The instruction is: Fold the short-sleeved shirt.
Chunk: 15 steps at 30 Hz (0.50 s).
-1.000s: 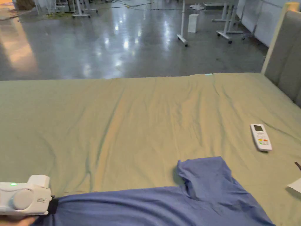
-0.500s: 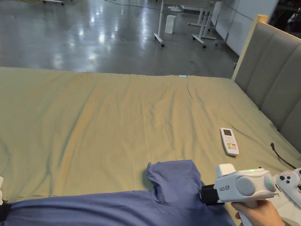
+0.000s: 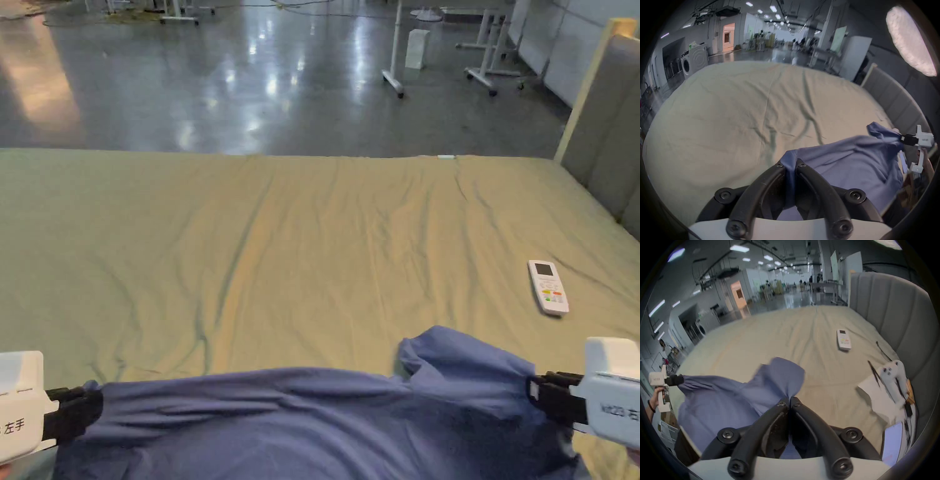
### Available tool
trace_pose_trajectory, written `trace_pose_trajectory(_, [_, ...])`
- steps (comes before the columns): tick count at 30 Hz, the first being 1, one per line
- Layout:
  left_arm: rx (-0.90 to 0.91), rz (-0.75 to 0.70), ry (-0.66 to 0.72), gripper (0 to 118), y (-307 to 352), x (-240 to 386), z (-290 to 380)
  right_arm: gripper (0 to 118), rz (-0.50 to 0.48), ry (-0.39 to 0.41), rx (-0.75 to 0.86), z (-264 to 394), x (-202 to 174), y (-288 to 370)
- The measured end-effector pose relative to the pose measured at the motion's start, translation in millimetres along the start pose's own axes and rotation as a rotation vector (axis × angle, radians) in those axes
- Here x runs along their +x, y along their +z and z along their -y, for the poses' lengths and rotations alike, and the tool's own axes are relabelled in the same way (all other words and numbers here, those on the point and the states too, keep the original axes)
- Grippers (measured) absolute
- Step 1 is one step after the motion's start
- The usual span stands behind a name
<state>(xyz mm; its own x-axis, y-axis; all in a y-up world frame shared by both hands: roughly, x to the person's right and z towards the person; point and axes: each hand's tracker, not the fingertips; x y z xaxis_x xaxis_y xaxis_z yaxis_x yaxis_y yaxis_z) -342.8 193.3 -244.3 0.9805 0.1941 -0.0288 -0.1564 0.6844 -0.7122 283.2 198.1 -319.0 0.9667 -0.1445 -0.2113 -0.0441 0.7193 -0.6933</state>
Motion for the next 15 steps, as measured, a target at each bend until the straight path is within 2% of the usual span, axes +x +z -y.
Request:
trace_pose_trajectory(2, [0.033,0.000,-0.044,8,37,-13,29,2,-0.011,-0.018,0.031,28,-16,52])
trace_pose_trajectory(4, [0.099,0.024,-0.062,8,80,-15,65,2,-0.018,0.003,0.041,60,-22,92])
trace_pose_trajectory(6, [0.062,-0.003,-0.008,8,107,-17,100,2,0.003,-0.014,0.037,101,-12,115])
trace_pose_trajectory(8, [0.017,0.008,0.013,8,113,-24,127,2,0.037,-0.051,0.037,129,-11,128])
trace_pose_trajectory(11, [-0.049,-0.002,0.031,8,95,-33,159,2,0.035,-0.098,-0.001,163,-11,125])
trace_pose_trajectory(15, [-0.065,-0.021,0.015,8,67,-35,172,2,0.060,-0.109,-0.030,190,-18,107])
